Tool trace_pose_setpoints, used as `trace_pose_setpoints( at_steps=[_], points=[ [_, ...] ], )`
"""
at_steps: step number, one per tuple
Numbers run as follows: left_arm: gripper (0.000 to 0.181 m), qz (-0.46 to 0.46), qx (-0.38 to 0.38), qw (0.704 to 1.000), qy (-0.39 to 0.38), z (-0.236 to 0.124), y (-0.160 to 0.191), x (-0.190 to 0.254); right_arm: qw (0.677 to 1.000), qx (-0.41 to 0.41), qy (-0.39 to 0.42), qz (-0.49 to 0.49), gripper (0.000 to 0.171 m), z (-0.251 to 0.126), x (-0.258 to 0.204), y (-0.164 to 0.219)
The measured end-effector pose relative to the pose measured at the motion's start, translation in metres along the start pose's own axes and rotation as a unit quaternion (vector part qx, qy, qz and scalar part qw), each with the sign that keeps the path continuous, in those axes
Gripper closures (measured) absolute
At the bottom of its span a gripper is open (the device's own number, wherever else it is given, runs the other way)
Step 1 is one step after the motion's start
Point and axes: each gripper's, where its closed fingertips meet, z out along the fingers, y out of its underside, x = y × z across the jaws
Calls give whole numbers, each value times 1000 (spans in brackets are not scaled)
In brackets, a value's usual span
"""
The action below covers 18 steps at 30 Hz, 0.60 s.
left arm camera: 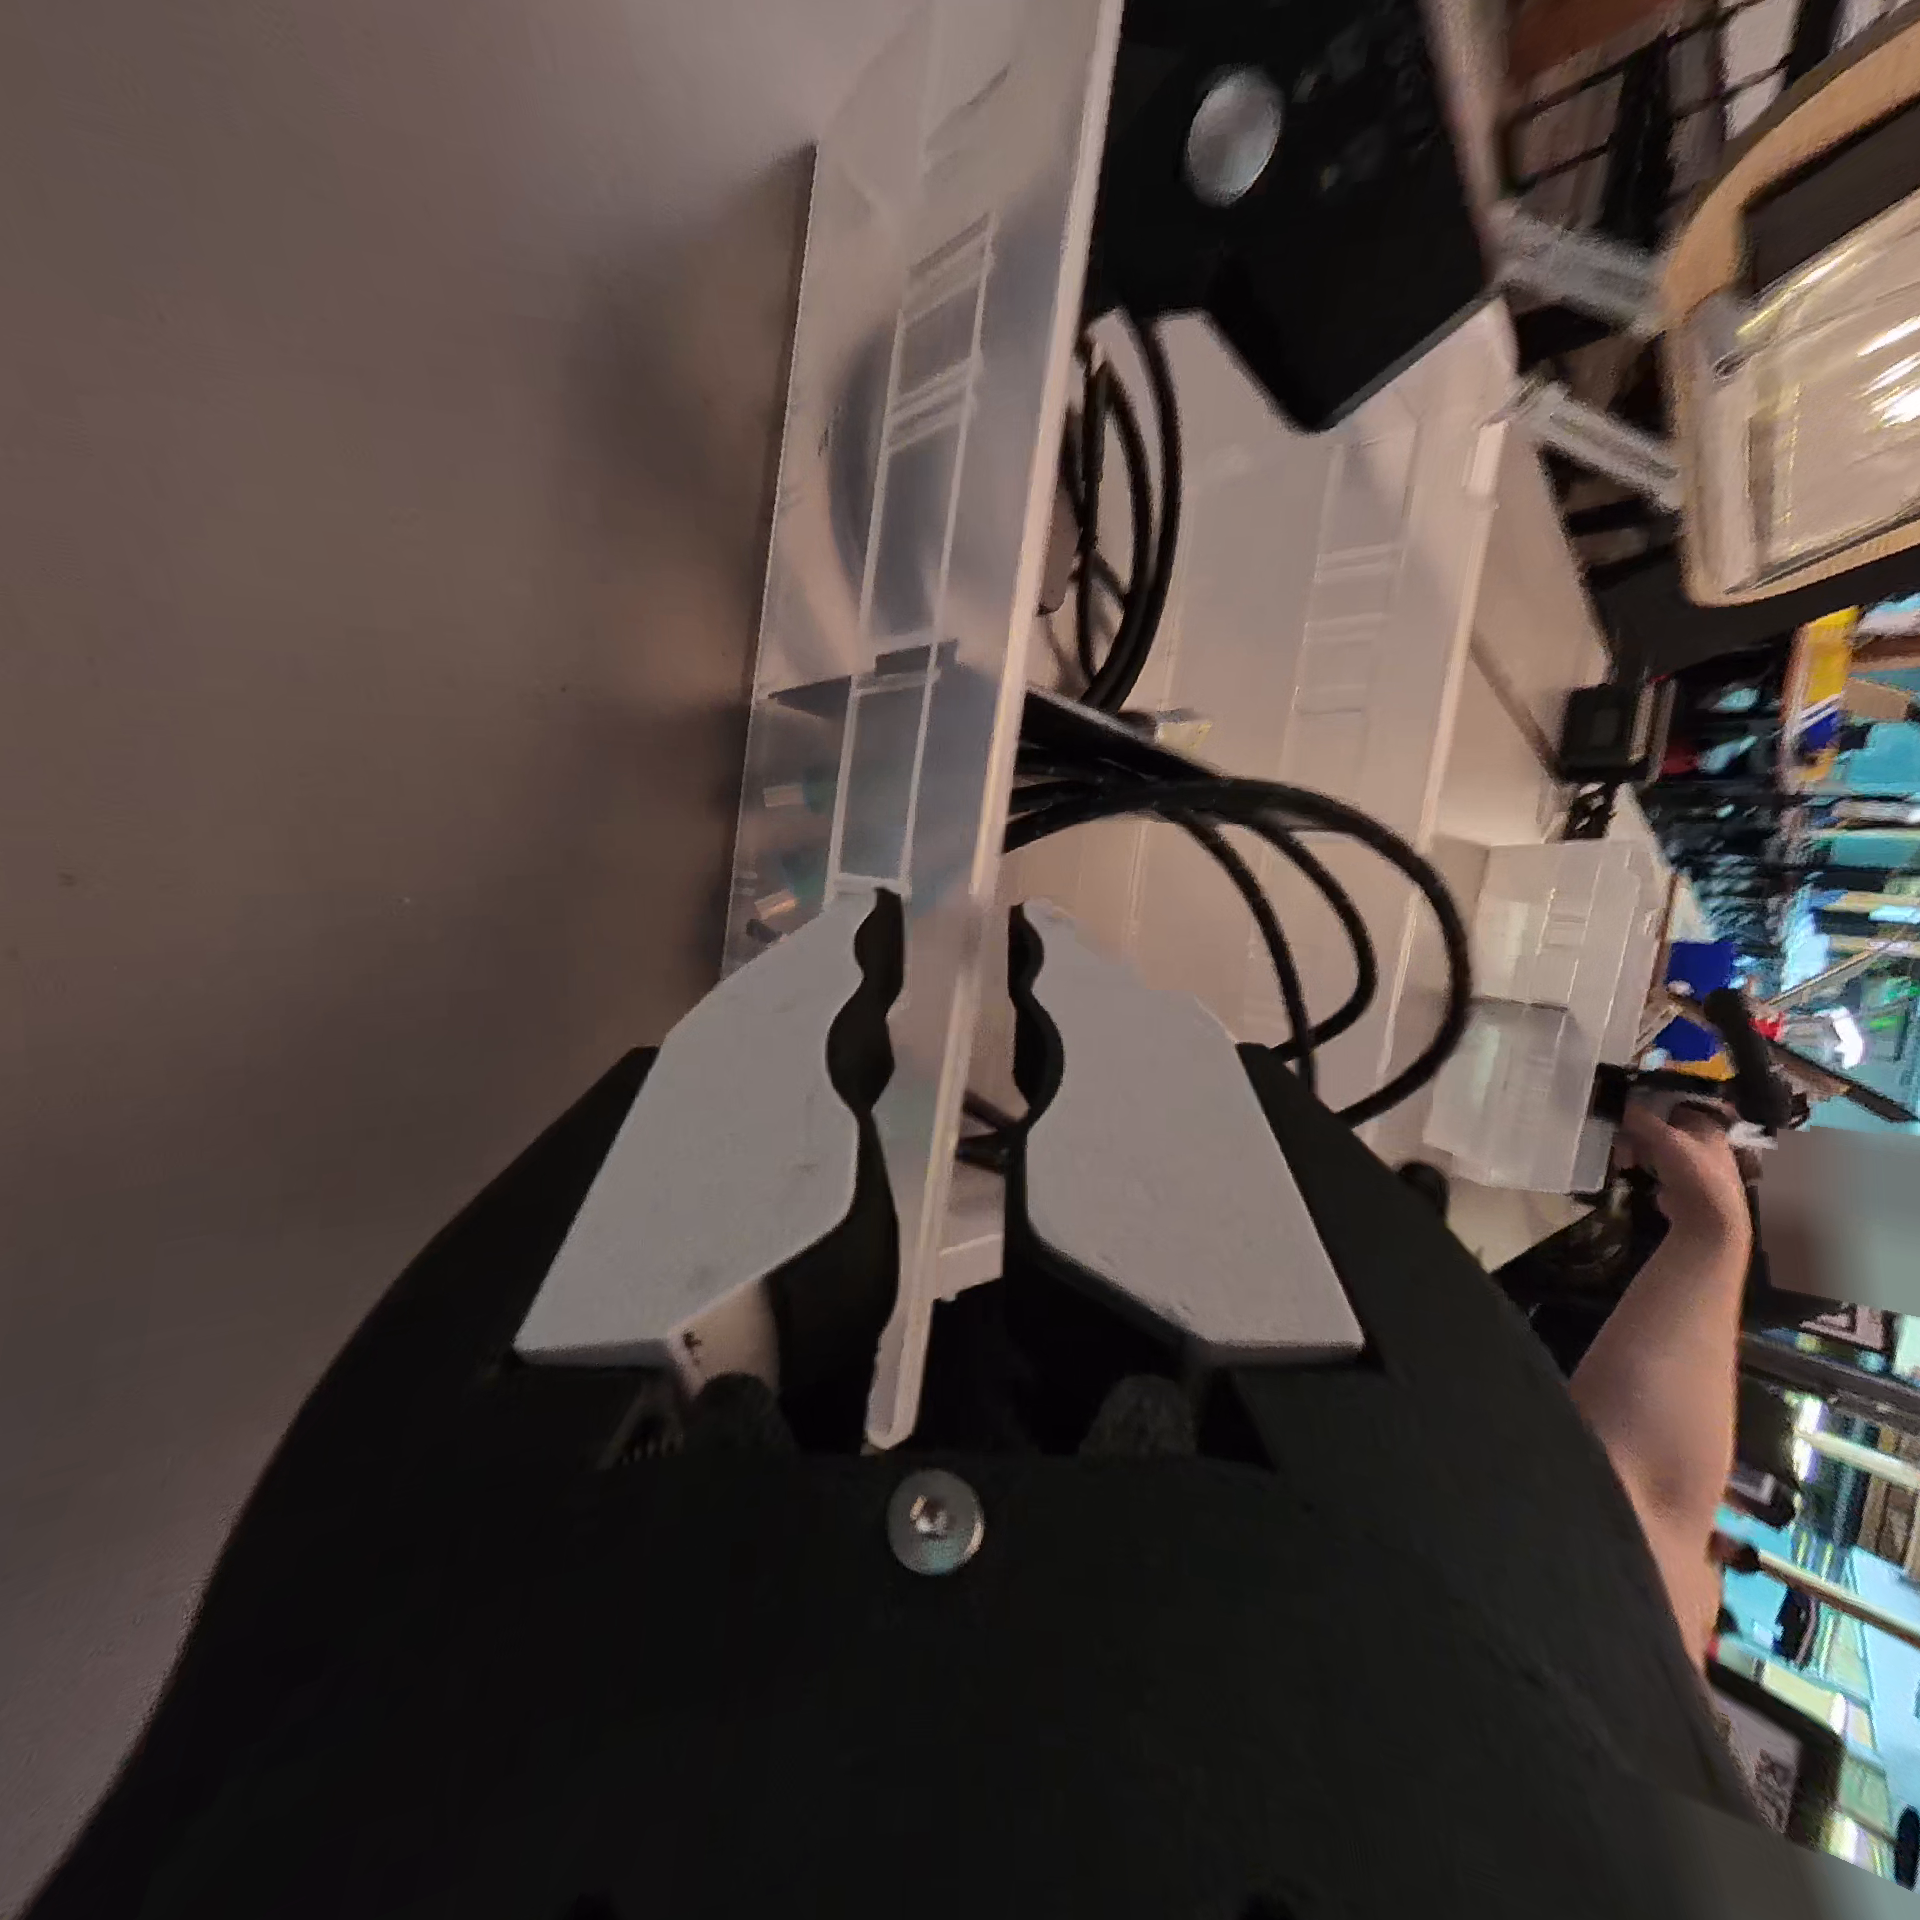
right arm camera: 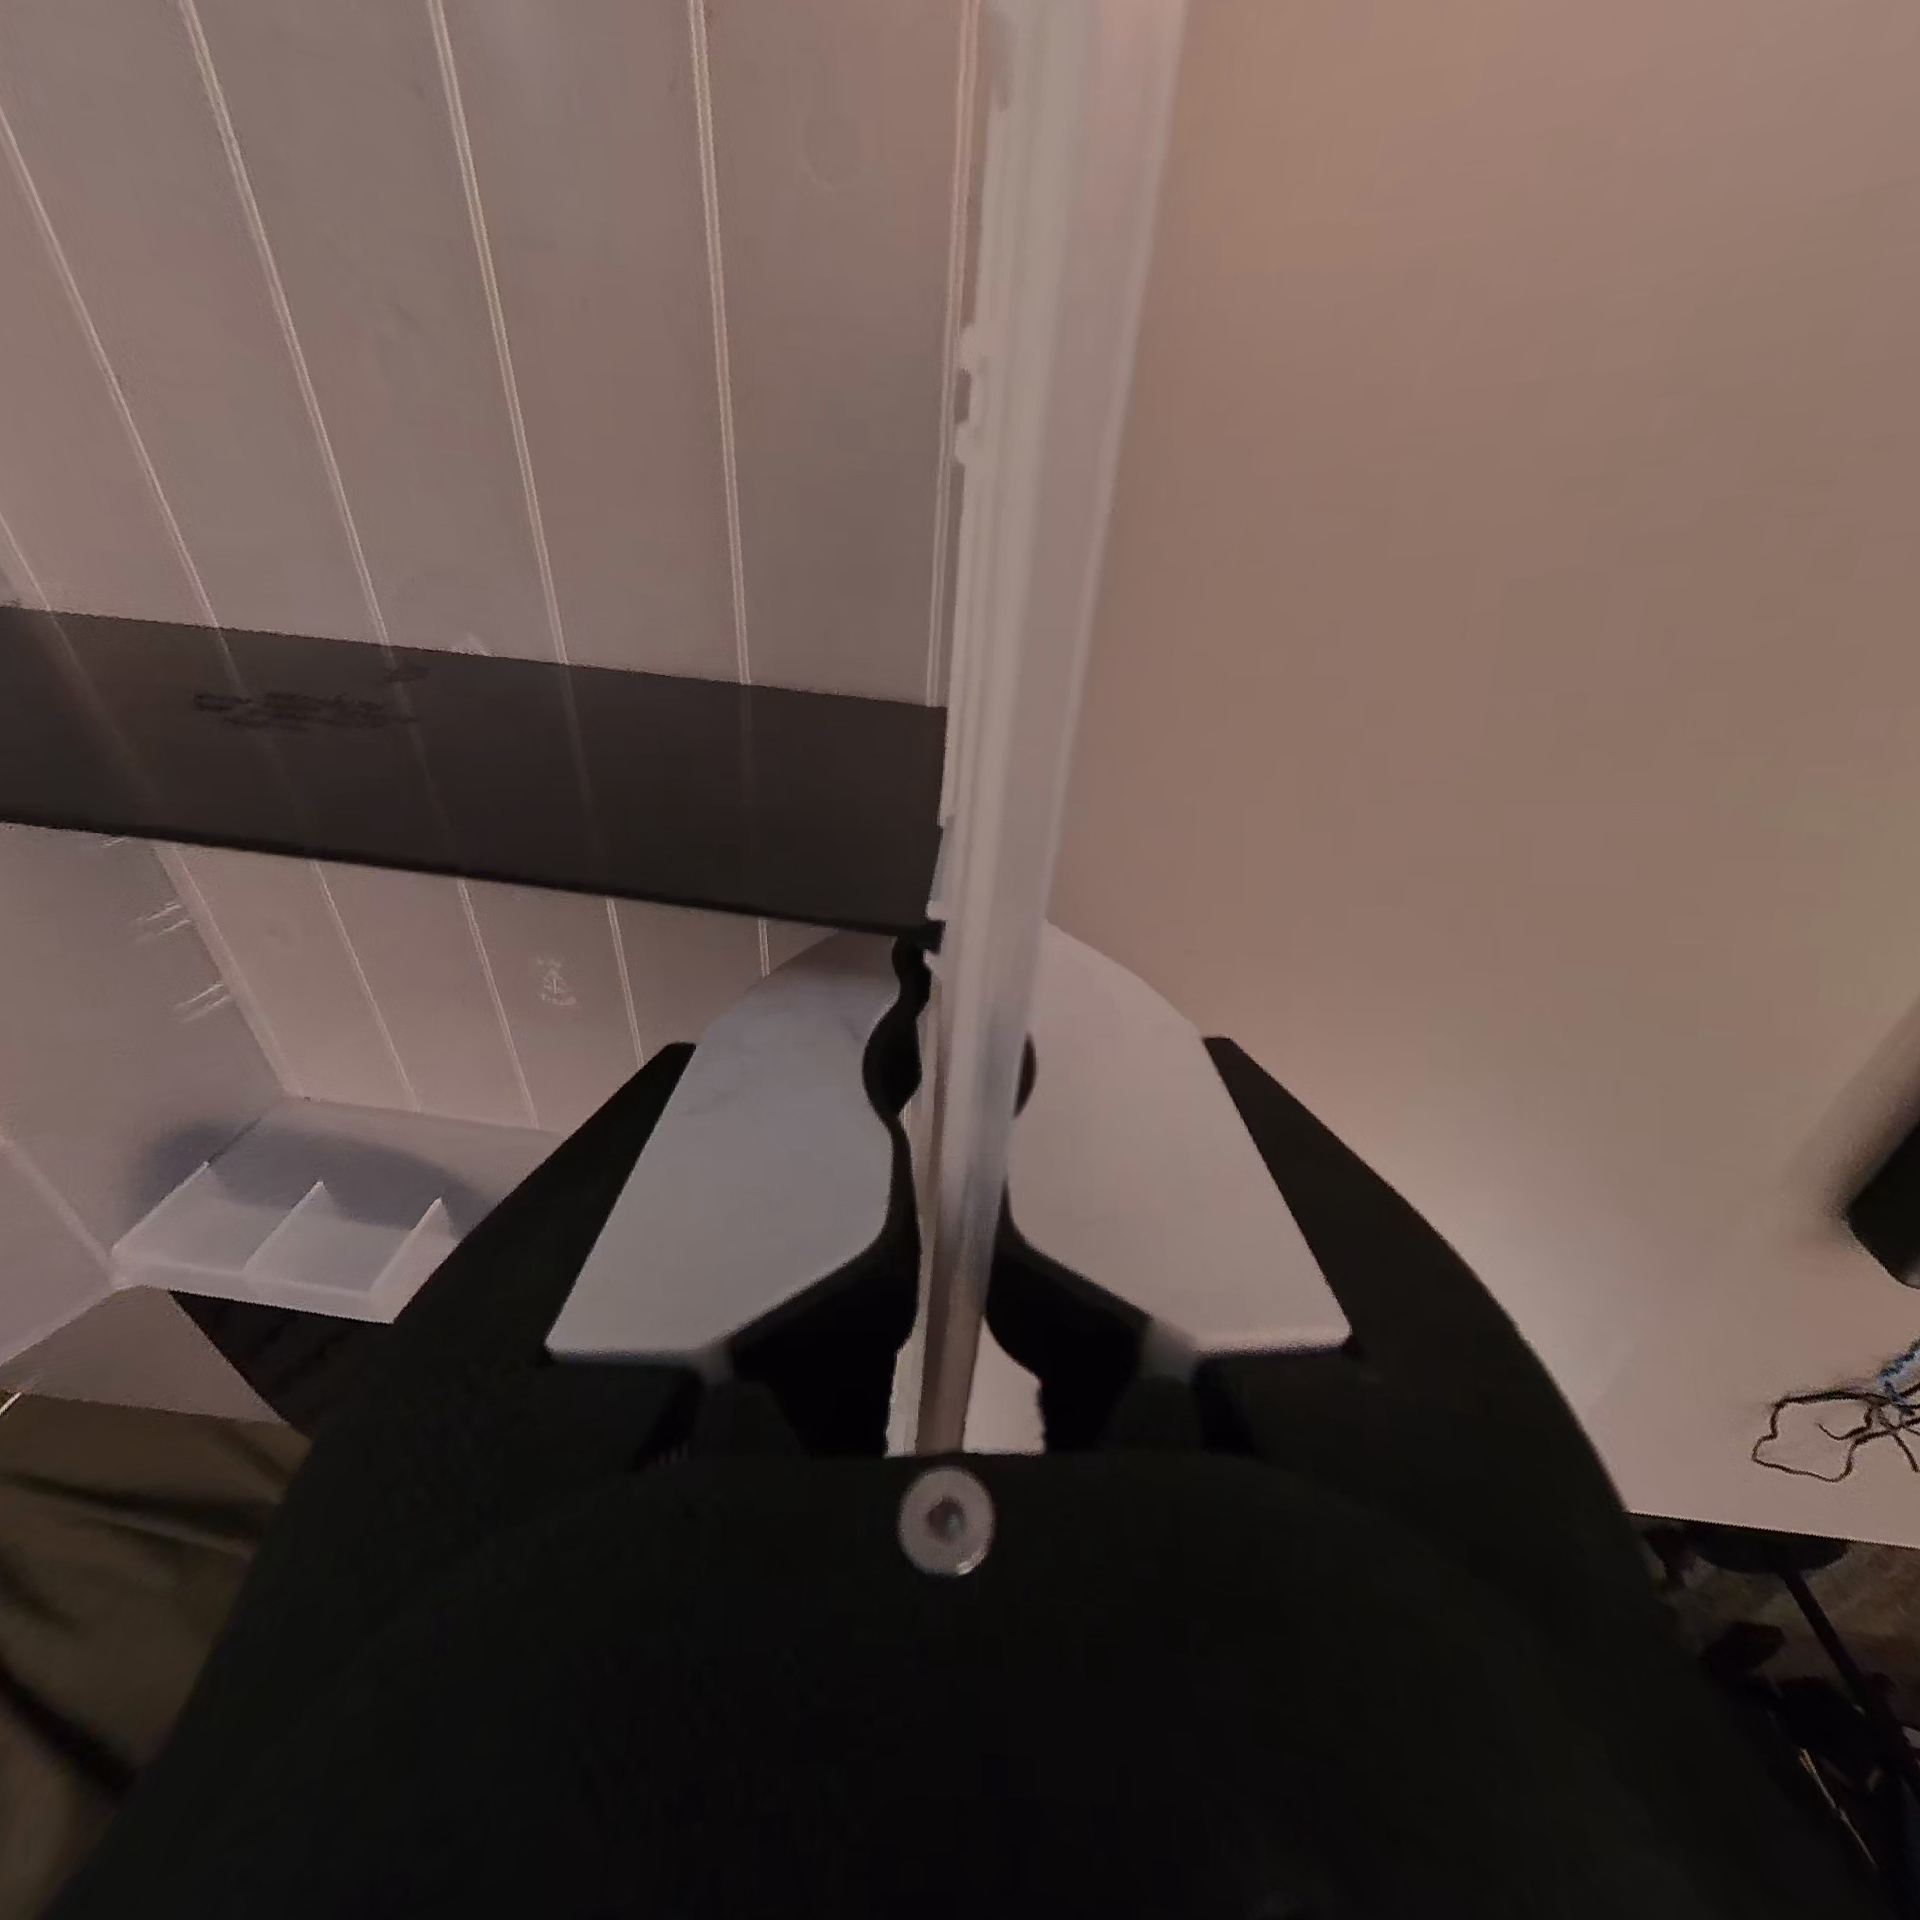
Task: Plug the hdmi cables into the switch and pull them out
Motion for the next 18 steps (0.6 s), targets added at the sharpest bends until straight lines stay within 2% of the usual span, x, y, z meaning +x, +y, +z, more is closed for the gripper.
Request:
trace_pose_setpoints(
  at_steps=[3, 6, 8, 10, 13, 16, 18],
  points=[
    [170, 16, 81, 996, 26, -25, -20, 17, 1000, 18, 21, -5, 149, -4, 7, -3],
    [161, 83, 161, 983, 27, -53, -38, 41, 997, 67, 44, -15, 140, -19, 13, -15],
    [157, 146, 217, 965, 36, -67, -51, 64, 992, 111, 57, -21, 139, -39, 14, -24],
    [144, 212, 264, 940, 33, -72, -63, 86, 983, 159, 82, -36, 136, -63, 15, -33],
    [113, 304, 291, 907, -4, -55, -74, 111, 959, 247, 126, -54, 136, -106, 11, -48],
    [79, 368, 258, 887, -107, -16, -80, 110, 912, 362, 168, -92, 131, -157, -11, -64],
    [76, 380, 240, 876, -175, 10, -88, 105, 864, 453, 181, -124, 131, -194, -39, -72]
  ],
)
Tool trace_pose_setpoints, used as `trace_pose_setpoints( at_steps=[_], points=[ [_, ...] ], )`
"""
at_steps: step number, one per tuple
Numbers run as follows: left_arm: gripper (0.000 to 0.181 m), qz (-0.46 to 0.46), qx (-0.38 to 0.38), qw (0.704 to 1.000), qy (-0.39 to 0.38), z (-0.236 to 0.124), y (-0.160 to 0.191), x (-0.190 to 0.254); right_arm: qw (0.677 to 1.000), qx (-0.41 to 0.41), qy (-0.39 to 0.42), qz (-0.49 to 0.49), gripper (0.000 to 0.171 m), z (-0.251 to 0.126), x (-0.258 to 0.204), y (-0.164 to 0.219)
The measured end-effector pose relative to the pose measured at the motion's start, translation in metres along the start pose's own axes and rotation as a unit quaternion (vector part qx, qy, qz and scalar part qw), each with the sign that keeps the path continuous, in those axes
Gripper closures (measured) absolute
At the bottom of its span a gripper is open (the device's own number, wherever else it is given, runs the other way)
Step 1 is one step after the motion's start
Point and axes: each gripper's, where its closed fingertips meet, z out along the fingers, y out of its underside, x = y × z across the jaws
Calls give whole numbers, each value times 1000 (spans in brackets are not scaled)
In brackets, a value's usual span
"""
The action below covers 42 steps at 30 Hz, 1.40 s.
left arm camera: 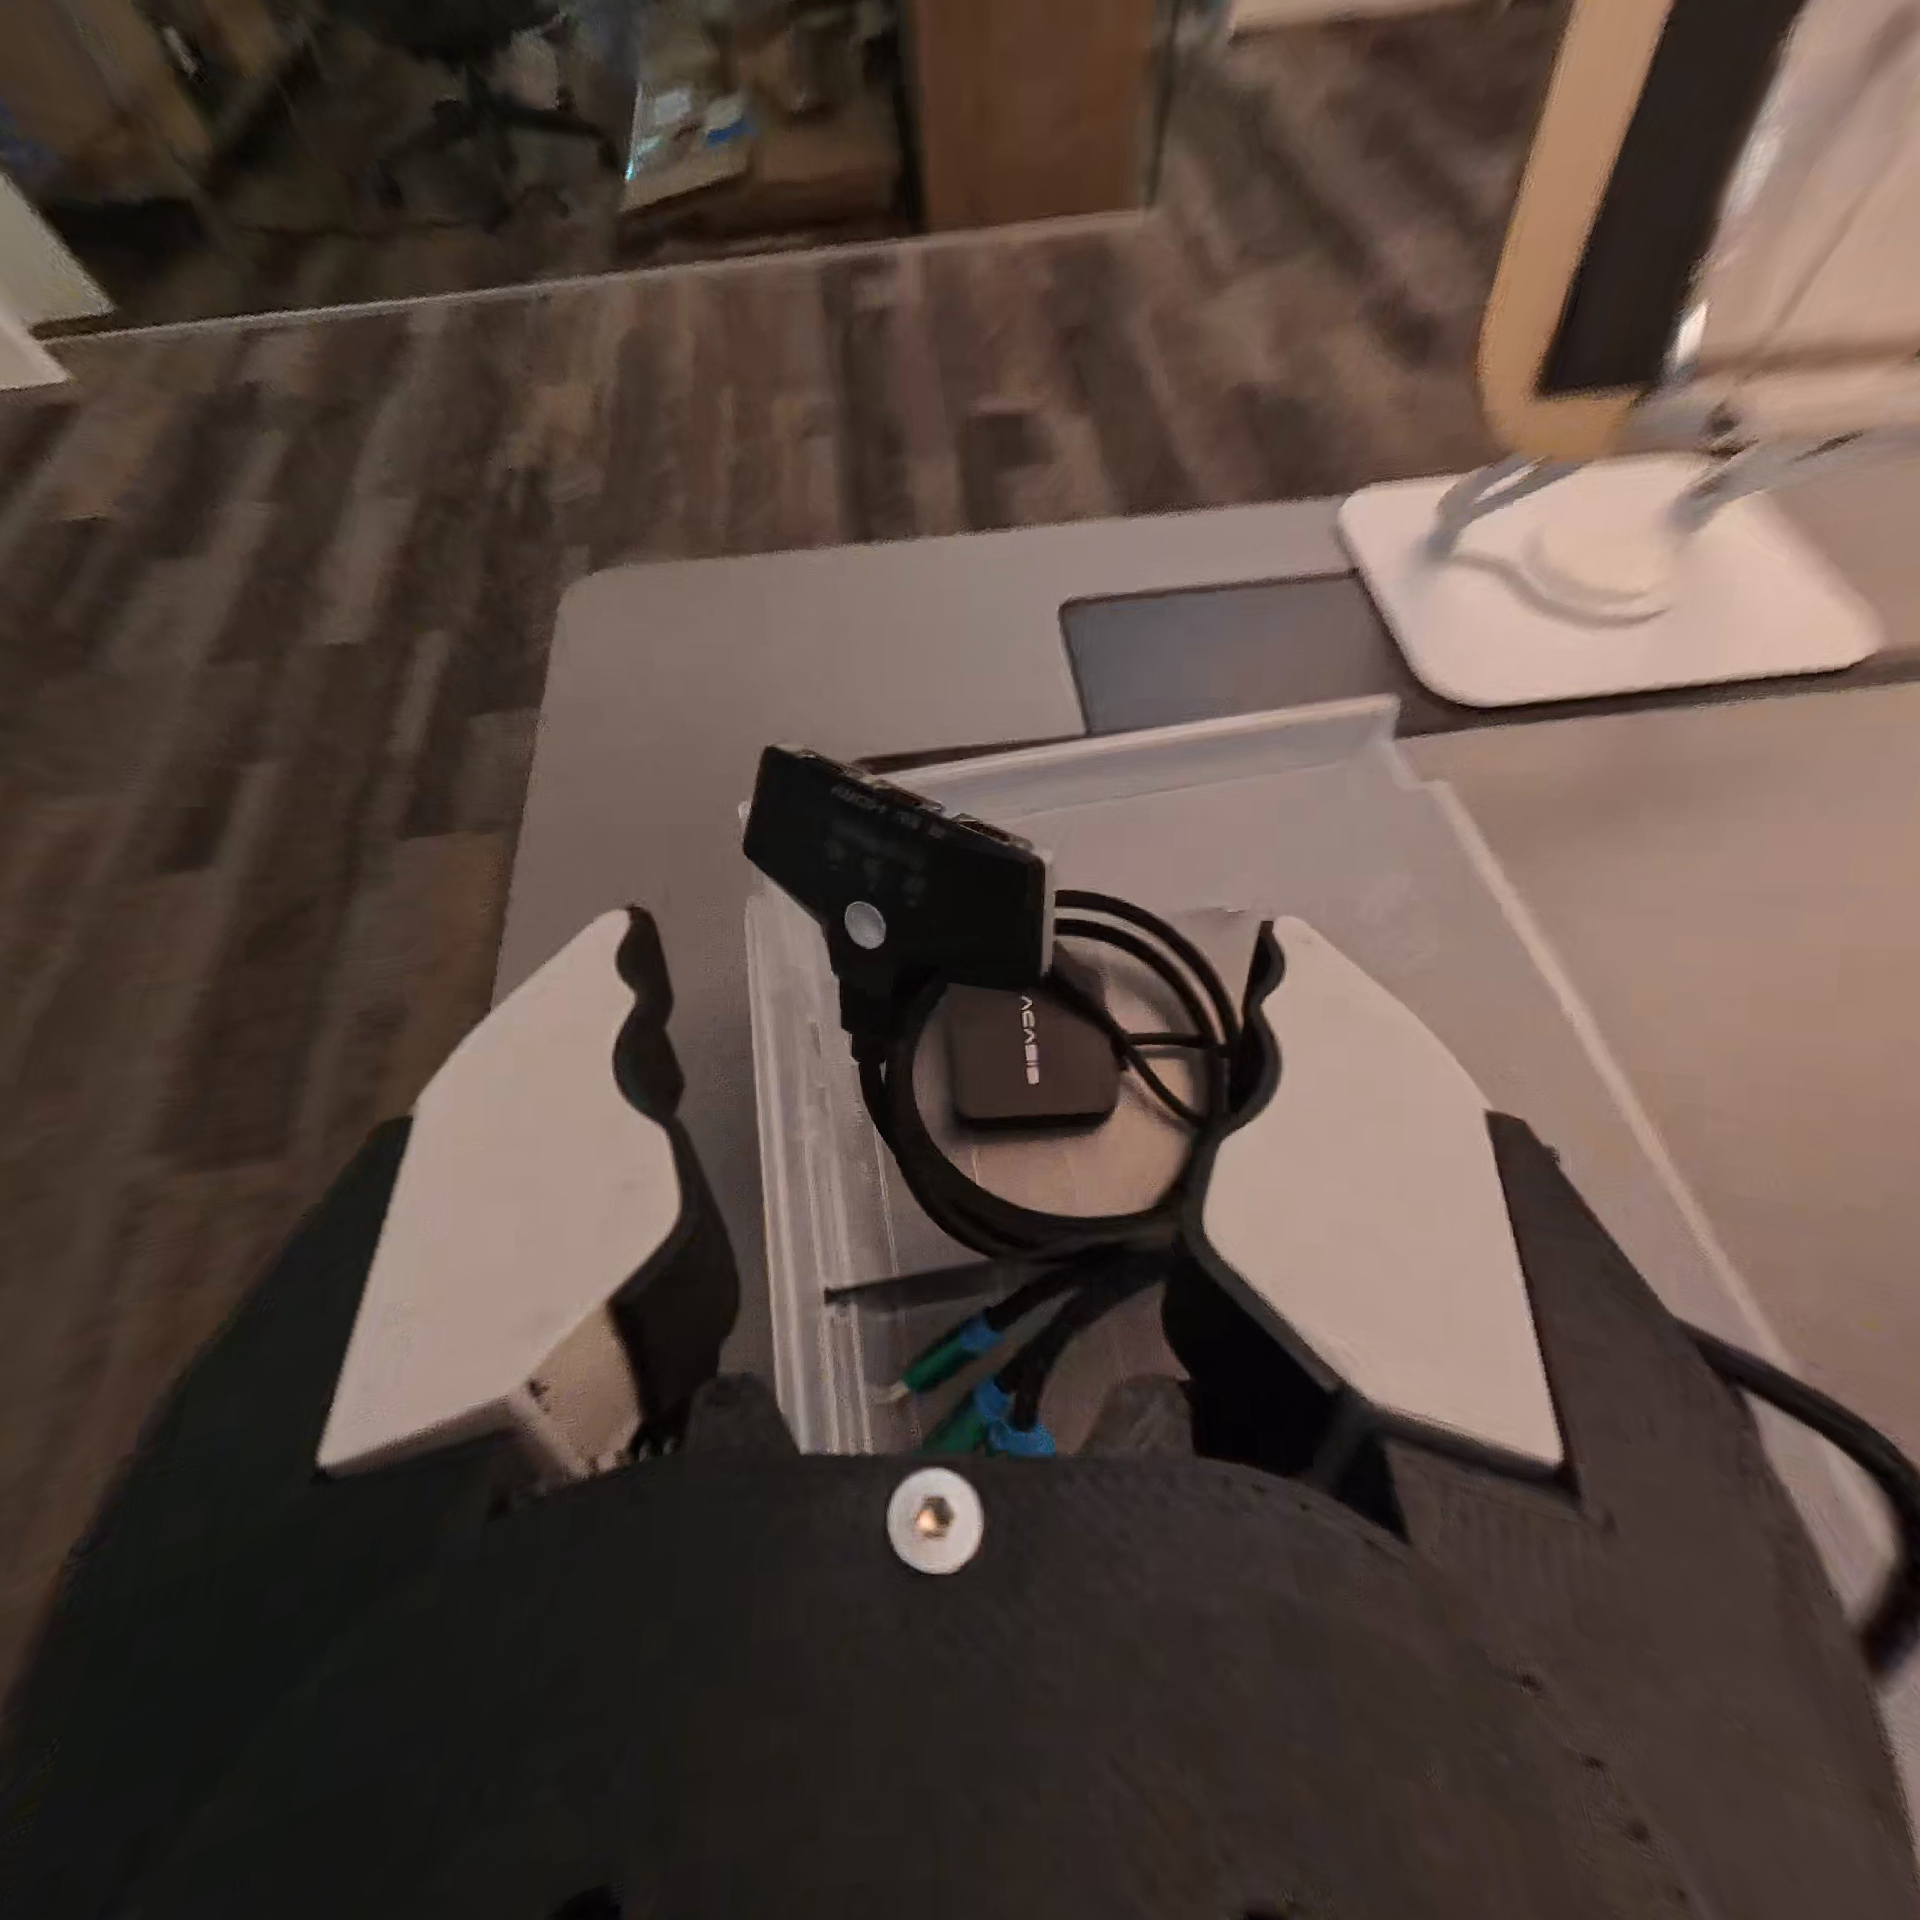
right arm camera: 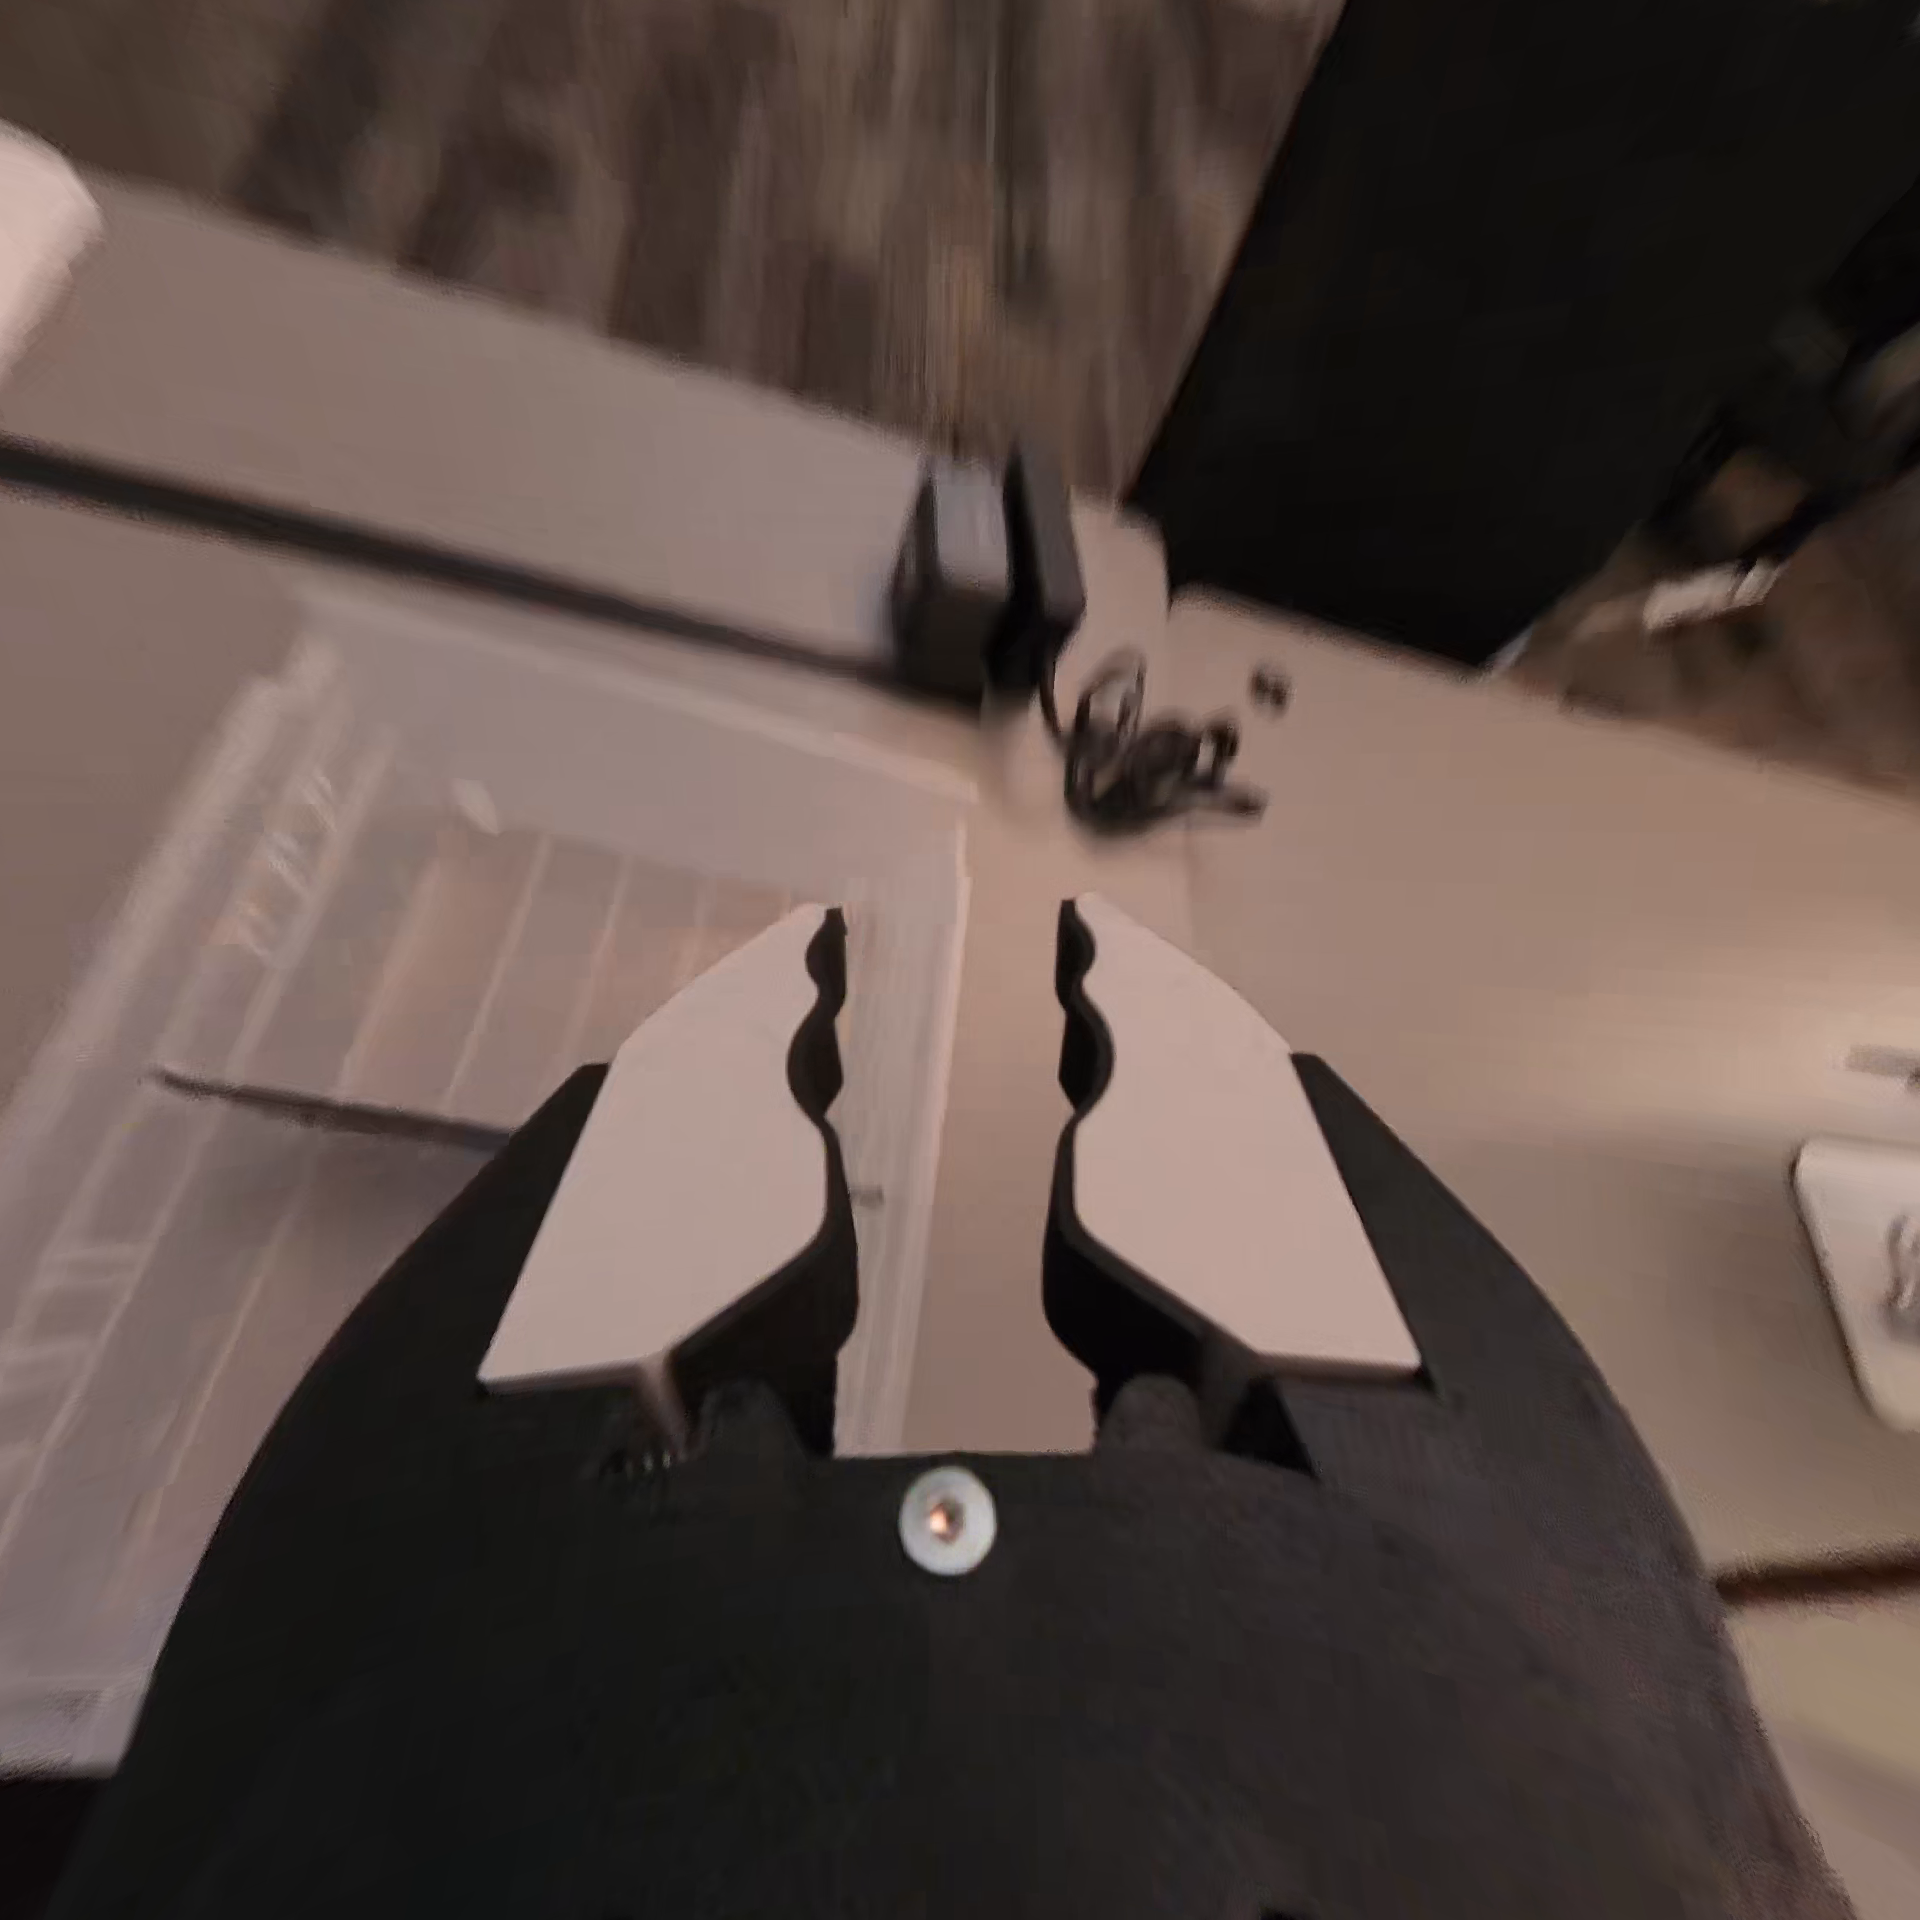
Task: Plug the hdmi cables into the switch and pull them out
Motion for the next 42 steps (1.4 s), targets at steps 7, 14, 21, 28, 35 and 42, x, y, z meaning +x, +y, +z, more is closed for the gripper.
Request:
trace_pose_setpoints(
  at_steps=[7, 14, 21, 28, 35, 42],
  points=[
    [77, 34, -95, 984, -144, 48, 24, -15, 902, 430, 42, -21, 100, -111, -68, -119],
    [83, 53, -146, 971, -182, 68, 43, -17, 824, 564, -27, 50, 111, -168, -126, -173],
    [102, 72, -185, 949, -246, 82, 52, -19, 803, 587, -50, 86, 118, -155, -141, -187],
    [152, 92, -134, 952, -259, 60, 33, -19, 832, 546, -51, 88, 117, -136, -127, -173],
    [157, 98, 23, 965, -241, 3, -33, 3, 787, 587, -89, 165, 125, -162, -101, -161],
    [160, 203, 261, 915, -231, -104, -125, 88, 801, 571, -84, 156, 126, -156, -102, -157]
  ],
)
